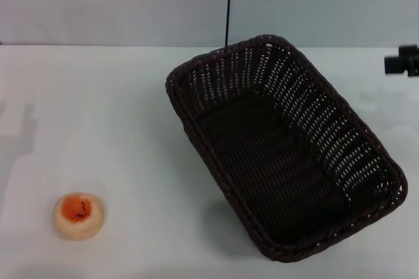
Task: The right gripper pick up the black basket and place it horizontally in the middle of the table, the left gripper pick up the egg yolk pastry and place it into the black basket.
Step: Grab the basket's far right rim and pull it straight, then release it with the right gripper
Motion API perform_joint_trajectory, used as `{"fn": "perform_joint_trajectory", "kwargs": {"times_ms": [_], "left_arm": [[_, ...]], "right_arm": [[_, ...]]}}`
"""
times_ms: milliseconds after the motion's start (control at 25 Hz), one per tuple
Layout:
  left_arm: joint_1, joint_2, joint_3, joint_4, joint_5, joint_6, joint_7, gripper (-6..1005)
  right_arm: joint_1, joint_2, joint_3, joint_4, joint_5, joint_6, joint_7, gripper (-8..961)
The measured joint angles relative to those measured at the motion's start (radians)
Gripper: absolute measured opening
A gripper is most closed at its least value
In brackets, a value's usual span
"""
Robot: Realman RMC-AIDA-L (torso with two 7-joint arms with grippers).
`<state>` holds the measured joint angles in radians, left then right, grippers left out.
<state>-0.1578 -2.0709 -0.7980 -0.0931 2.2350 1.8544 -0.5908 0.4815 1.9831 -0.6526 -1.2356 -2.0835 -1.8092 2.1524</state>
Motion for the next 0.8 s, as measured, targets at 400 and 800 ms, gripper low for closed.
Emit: {"fn": "perform_joint_trajectory", "kwargs": {"times_ms": [400, 800], "left_arm": [[0.01, 0.0, 0.011, 0.0, 0.0, -0.011, 0.0, 557], [0.011, -0.002, 0.011, -0.012, 0.0, -0.023, -0.004, 559]], "right_arm": [[0.133, -0.043, -0.008, 0.002, -0.188, -0.08, 0.128, 682], [0.185, -0.043, -0.05, 0.083, -0.302, -0.08, 0.146, 680]]}}
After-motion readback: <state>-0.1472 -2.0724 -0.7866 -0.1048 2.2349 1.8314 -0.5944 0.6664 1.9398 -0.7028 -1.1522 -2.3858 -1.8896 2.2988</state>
